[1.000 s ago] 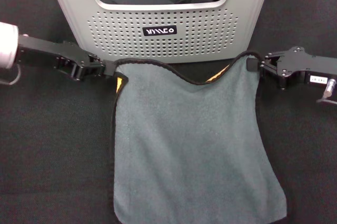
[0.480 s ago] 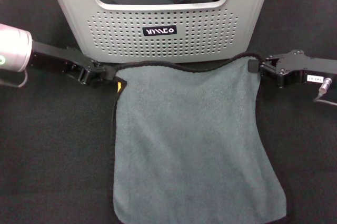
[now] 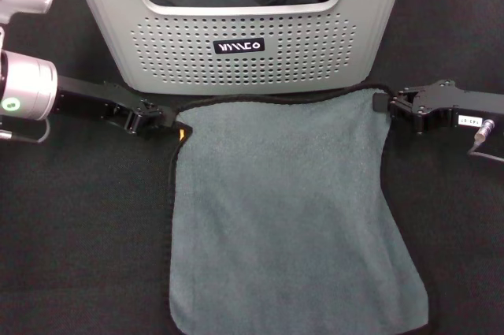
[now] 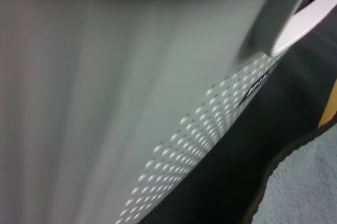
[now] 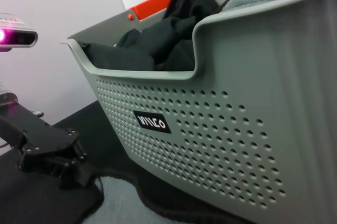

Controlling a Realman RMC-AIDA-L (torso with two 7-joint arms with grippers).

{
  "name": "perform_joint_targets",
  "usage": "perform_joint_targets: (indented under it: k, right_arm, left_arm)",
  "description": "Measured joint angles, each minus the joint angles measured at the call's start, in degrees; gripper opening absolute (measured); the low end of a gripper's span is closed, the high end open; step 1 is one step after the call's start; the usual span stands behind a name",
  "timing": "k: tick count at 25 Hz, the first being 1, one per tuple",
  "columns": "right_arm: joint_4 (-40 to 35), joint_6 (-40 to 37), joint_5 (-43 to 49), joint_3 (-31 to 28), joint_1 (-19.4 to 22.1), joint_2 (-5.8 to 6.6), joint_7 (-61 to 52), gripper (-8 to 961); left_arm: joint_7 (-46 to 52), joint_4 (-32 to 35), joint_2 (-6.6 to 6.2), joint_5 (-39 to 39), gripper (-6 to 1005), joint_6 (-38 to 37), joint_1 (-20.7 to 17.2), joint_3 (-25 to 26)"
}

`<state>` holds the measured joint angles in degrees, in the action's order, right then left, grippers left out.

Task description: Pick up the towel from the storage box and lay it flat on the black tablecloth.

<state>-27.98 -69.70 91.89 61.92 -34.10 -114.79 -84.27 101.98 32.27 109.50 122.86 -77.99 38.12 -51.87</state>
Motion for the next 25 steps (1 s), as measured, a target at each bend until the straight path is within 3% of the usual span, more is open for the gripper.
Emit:
perform_joint_targets:
  k: [10,20,25]
  right_arm:
    - [0.5,-1.5,-0.4,-0.2,0.4,-0.04,0.0,168]
    - [-0.8,-1.6,-0.6,-2.6,2.6,-0.21,0.4,178]
    - [-1.5,-1.9,-0.7,-2.6,3.9,-0.24,0.6,365]
  left_arm:
    - [0.0,0.0,0.68,-0.1,4,0.2,-0.4,0.0]
    - [0.0,0.5,0.89,-0.4,194,0.3,-1.2,2.1]
    - [-0.2,0.8,0.42,-2.3,282,-0.2,-2.0,2.2]
